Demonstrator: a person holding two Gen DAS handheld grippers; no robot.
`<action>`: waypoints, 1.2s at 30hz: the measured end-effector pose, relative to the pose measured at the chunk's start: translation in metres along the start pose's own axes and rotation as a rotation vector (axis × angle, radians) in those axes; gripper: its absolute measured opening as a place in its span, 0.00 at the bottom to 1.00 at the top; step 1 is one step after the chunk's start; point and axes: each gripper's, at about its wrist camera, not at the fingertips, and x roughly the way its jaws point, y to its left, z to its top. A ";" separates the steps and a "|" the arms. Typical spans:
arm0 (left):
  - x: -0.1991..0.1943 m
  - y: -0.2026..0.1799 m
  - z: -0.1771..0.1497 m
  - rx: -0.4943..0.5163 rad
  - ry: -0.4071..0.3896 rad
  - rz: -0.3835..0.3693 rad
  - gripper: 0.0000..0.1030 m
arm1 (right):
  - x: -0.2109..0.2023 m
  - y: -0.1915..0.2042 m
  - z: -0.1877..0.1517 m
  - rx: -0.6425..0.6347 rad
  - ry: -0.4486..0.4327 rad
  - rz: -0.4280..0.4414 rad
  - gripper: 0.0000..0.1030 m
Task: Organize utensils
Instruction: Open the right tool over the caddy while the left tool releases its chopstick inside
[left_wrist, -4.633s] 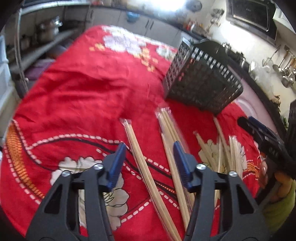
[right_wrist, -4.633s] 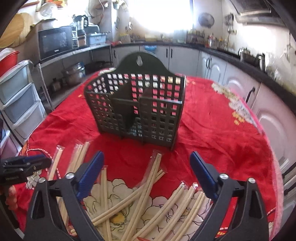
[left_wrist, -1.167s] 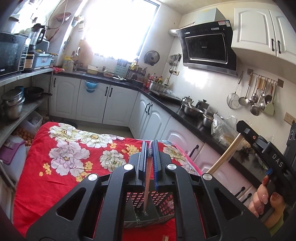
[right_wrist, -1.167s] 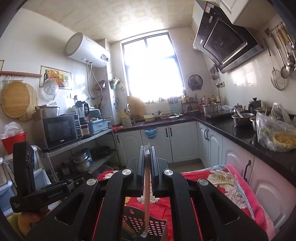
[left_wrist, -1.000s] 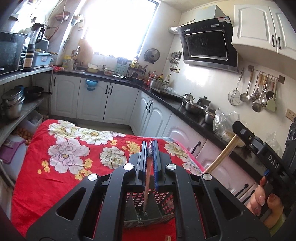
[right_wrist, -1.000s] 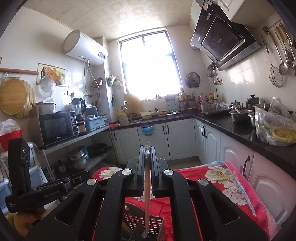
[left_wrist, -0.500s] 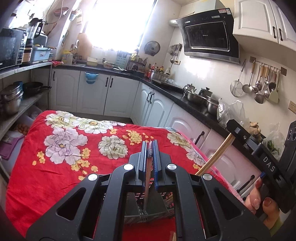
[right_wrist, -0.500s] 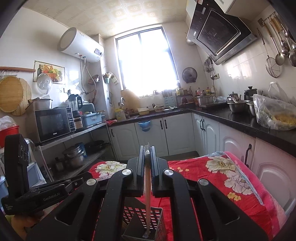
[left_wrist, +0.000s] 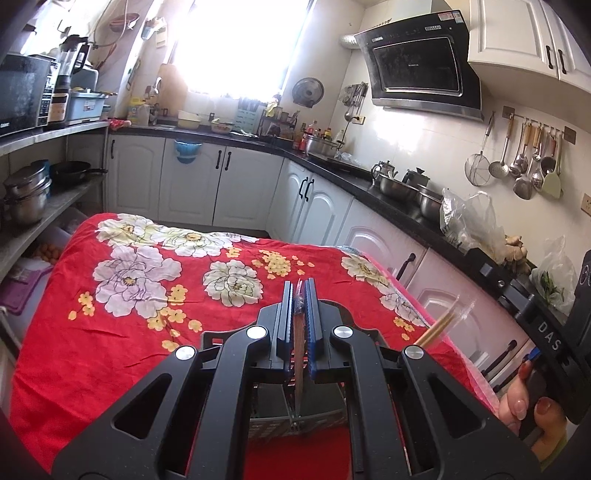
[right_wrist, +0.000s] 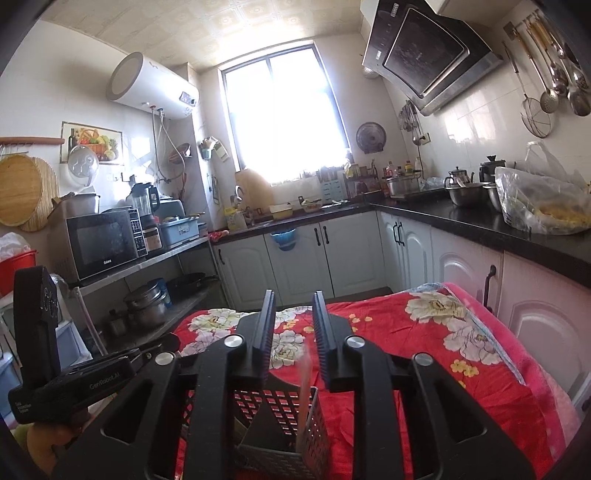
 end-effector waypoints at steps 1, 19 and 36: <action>-0.001 0.001 0.000 -0.002 -0.001 0.002 0.03 | -0.003 -0.001 0.000 0.001 0.001 -0.004 0.26; -0.021 0.010 -0.009 -0.040 0.007 0.027 0.34 | -0.031 -0.006 -0.014 0.007 0.097 -0.041 0.51; -0.065 0.007 -0.018 -0.033 -0.050 0.009 0.88 | -0.058 -0.004 -0.029 0.020 0.141 -0.028 0.62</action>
